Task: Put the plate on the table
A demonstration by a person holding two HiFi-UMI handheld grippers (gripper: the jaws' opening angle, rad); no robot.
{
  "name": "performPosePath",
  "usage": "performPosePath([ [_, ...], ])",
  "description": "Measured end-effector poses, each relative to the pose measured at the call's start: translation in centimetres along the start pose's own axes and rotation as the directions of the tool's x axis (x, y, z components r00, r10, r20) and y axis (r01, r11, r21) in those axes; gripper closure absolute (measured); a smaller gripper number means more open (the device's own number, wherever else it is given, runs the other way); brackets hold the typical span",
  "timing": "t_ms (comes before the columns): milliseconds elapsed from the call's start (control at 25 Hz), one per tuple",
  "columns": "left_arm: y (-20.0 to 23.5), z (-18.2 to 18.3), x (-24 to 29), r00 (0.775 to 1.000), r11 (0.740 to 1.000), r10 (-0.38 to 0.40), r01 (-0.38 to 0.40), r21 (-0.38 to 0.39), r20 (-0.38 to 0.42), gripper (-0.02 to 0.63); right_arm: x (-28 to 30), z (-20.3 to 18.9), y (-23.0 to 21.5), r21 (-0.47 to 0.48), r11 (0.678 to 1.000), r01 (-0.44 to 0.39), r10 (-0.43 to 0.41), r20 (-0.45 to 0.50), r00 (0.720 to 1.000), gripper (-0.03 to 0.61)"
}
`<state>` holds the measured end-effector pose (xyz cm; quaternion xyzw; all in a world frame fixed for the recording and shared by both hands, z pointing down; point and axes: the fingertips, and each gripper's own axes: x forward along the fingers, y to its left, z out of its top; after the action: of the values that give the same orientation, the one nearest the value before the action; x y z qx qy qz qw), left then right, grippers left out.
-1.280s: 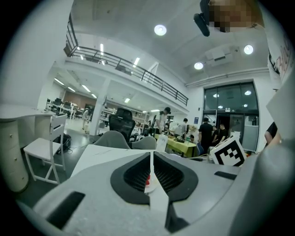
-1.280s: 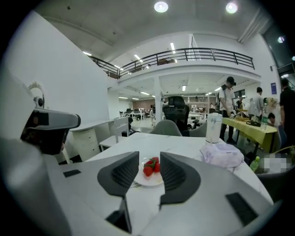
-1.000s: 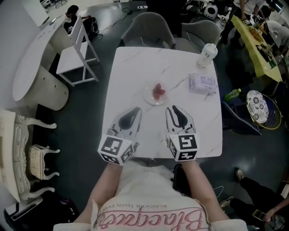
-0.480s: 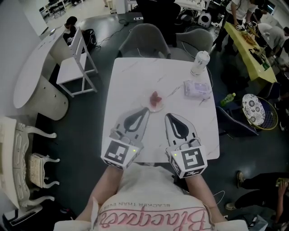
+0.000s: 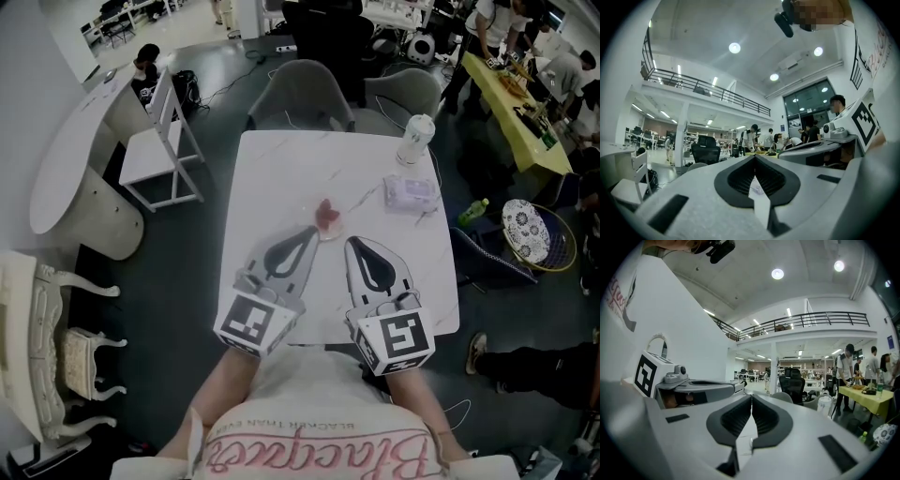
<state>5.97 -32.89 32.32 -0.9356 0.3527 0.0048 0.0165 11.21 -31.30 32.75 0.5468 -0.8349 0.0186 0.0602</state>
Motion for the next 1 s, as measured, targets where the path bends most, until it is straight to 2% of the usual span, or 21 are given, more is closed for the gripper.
performPosePath([
  [160,0.5,-0.1,-0.2,1.000,1.000,-0.008,0.007,-0.009,-0.004,0.609,0.4,0.2,0.2,0.002,1.000,0.018,-0.018,0.000,1.000,0.571],
  [1000,1.4,-0.6,-0.7,0.999,0.999,-0.039,0.039,-0.032,0.000,0.609,1.3,-0.4,1.7,-0.017,1.000,-0.004,0.003,-0.040,0.999,0.571],
])
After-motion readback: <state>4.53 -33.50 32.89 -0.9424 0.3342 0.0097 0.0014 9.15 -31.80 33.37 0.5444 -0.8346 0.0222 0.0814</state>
